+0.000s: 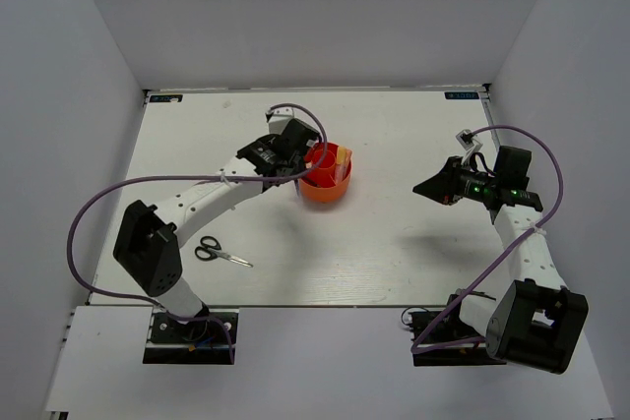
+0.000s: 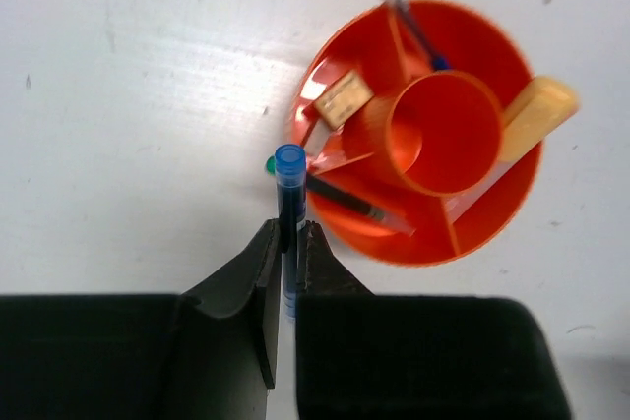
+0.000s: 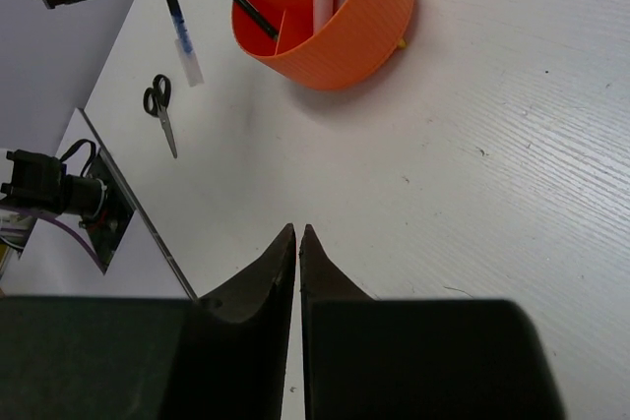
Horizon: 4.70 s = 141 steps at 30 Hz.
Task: Sort the stationery into containers
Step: Place the pen in the storage box, then pick up the scissors from the center of the board.
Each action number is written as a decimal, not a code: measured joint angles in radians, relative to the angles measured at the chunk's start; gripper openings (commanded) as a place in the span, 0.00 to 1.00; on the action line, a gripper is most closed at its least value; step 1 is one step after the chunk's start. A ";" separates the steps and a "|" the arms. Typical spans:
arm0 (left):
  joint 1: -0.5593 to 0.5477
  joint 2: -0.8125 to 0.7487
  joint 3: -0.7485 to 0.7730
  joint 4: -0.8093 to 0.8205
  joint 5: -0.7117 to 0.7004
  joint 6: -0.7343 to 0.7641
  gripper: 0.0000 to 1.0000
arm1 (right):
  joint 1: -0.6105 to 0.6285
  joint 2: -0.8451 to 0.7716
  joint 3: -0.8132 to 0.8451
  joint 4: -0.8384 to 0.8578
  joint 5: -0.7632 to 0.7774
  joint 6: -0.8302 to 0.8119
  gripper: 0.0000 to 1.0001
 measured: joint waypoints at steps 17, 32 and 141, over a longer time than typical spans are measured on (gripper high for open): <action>-0.054 0.058 0.048 0.283 -0.248 0.010 0.00 | 0.000 0.001 -0.014 0.005 0.000 0.001 0.05; -0.118 0.075 -0.056 0.446 -0.356 0.008 0.00 | 0.000 0.001 -0.014 0.005 -0.006 0.001 0.10; 0.452 -0.332 -0.499 -0.004 0.266 -0.117 0.00 | -0.028 -0.019 -0.013 -0.003 -0.055 0.002 0.35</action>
